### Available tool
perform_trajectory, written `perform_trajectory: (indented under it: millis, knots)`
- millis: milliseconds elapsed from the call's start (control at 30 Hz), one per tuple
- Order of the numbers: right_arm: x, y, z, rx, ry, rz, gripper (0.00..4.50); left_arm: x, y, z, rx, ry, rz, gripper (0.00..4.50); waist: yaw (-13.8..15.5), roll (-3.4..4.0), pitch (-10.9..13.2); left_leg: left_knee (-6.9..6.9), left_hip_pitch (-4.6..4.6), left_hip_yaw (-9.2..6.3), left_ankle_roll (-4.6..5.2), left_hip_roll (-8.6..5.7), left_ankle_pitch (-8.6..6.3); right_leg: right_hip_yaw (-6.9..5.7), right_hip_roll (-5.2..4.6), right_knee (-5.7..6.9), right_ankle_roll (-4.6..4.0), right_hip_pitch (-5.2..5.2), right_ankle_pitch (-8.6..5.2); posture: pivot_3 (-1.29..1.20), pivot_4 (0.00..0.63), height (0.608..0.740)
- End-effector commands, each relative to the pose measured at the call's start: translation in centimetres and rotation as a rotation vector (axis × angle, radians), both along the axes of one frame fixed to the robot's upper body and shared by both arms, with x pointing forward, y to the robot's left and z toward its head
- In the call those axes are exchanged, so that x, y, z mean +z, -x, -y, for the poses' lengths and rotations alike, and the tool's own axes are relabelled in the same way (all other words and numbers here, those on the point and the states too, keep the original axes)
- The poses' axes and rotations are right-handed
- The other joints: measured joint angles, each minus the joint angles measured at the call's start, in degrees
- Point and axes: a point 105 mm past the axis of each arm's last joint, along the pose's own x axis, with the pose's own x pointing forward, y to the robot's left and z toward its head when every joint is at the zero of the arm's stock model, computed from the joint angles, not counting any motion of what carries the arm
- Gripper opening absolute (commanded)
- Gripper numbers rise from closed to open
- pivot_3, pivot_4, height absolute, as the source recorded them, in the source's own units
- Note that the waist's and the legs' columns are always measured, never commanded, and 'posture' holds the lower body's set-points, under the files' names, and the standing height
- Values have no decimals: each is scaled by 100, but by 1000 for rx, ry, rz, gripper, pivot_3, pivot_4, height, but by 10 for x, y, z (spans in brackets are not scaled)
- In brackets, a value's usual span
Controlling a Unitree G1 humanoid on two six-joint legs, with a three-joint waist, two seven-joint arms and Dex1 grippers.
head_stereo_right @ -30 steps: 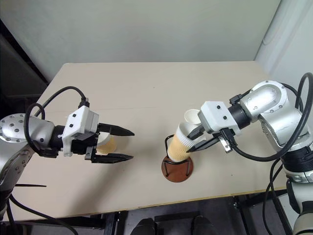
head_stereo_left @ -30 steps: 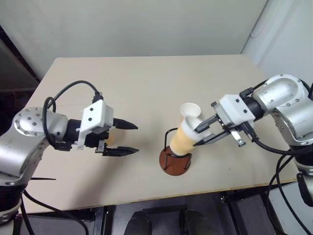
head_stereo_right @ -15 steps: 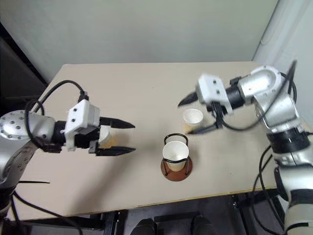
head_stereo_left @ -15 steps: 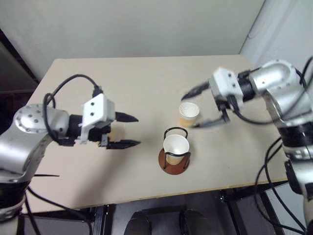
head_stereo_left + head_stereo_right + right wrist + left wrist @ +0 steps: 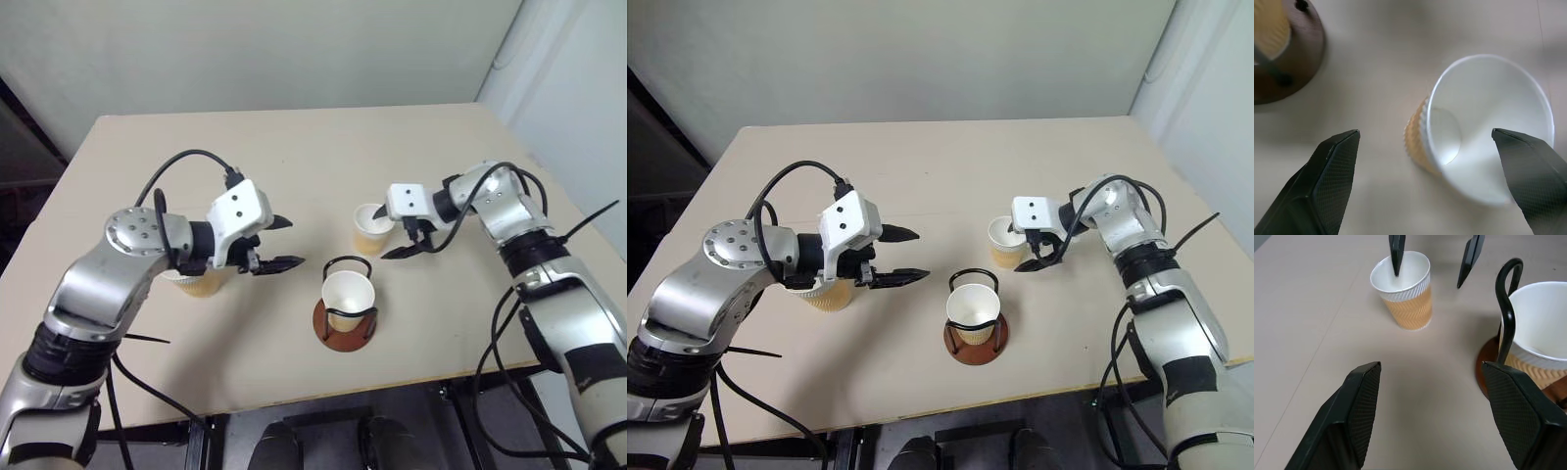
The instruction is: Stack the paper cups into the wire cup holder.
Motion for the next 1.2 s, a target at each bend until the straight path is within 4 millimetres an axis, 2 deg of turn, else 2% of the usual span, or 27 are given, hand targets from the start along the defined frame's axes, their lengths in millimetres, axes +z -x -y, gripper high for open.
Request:
perform_trajectory:
  millis: [33, 233, 333, 367, 400, 500, 567, 667, 733, 867, 1200]
  knots:
    - [8, -3, -5, 24, 0, 40, 3541, 10, 4, 2, -12, -6, 43, 3516, 1, 1, 0, 3, -2, 0, -1, 0, 0, 0, -1, 0, 1, 0, 0, 0, 150, 740]
    - [21, 1, -9, 69, -34, 48, 1211, 11, 7, -8, -20, -30, 42, 3516, 12, 1, 0, 17, -8, 1, -2, -1, 0, 0, -1, 0, 0, 0, 6, 0, 150, 740]
    - [41, 9, -6, 111, -61, 66, 98, 18, 10, -15, -30, -29, 49, 3516, 13, 1, 1, 18, -8, 1, -2, -1, 0, 0, -1, 0, -2, 1, 7, 0, 150, 740]
    - [48, 11, -4, 120, -68, 76, 39, 21, 10, -18, -29, -27, 56, 3516, 14, 3, 2, 18, -9, 1, -3, -1, 1, 0, -1, 0, -3, 1, 6, 0, 150, 740]
    - [64, 18, -2, 146, -101, 82, 39, 26, 12, -22, -36, -20, 62, 3516, 15, 2, 2, 18, -11, 2, -6, -1, 2, -1, 0, -1, -3, 0, 6, 0, 150, 740]
    - [114, 55, -4, 266, -228, 82, 39, 44, 32, -36, -102, 27, 44, 3516, 6, 6, 4, 15, -19, 3, -27, -1, 5, -3, 12, -9, -7, -7, 4, 0, 150, 740]
    - [132, 79, -10, 334, -284, 64, 39, 51, 38, -45, -111, 36, 41, 3516, 7, 3, 2, 10, -32, 5, -90, -1, 37, -4, 34, -17, -13, -12, -1, 0, 150, 740]
    - [147, 117, -25, 465, -348, 1, 39, 46, 48, -56, -131, -5, -5, 3516, -30, 4, 0, 8, -22, 6, -98, -1, 34, 2, 41, -19, -25, -4, -13, 0, 150, 740]
    - [145, 133, -31, 513, -352, -44, 39, 39, 54, -56, -157, -30, -48, 3516, -50, 4, 0, 7, -15, 13, -96, -1, 32, 2, 46, -17, -27, -4, -16, 0, 150, 740]
    - [126, 138, -37, 512, -310, -58, 39, 20, 58, -56, -172, -96, -103, 3516, -54, 1, -2, 19, -8, 14, -66, -1, 15, 3, 46, -12, -61, 4, -33, 0, 150, 740]
    - [98, 140, -30, 510, -186, -89, 39, 17, 59, -55, -157, -96, -100, 3516, -57, 1, -2, 16, 13, 14, -43, -2, 35, 7, 48, -4, -94, 5, -10, 0, 150, 740]
